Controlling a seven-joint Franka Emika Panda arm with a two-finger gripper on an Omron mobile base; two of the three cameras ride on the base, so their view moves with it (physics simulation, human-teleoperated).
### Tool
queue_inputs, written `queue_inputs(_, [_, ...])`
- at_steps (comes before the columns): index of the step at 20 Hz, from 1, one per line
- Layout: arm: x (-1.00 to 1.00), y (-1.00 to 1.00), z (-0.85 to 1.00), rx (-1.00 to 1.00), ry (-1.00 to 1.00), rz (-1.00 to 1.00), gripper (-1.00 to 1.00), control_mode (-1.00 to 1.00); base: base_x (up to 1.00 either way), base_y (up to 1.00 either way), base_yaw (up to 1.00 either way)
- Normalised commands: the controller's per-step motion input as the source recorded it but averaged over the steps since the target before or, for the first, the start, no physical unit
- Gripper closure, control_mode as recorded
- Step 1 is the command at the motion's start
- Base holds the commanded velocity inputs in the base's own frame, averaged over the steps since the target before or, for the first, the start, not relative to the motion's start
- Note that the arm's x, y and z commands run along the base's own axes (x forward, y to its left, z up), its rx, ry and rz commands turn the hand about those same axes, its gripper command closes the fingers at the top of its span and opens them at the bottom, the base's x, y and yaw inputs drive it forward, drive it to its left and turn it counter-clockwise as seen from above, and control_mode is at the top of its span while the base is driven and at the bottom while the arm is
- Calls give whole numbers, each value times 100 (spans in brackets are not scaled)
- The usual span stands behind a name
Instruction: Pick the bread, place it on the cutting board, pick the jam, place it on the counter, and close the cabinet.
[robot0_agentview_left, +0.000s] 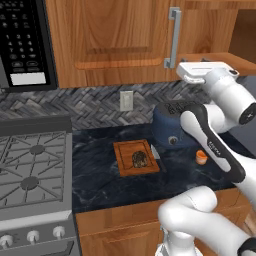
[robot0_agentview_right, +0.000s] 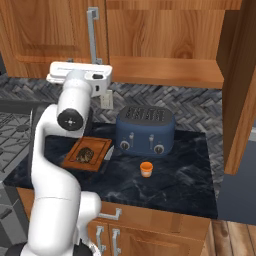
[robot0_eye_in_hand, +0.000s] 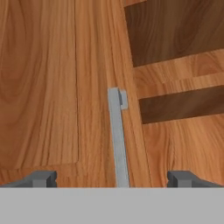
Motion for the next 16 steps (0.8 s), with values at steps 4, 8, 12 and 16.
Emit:
queue_inputs(4, [-27, -1, 23, 0, 7, 0, -100, -100, 0, 0, 0])
queue_inputs(8, [-28, -3, 23, 0, 8, 0, -100, -100, 0, 0, 0])
queue_inputs(12, [-29, -5, 19, 0, 6, 0, -100, -100, 0, 0, 0])
queue_inputs(16, [-29, -7, 12, 0, 4, 0, -100, -100, 0, 0, 0])
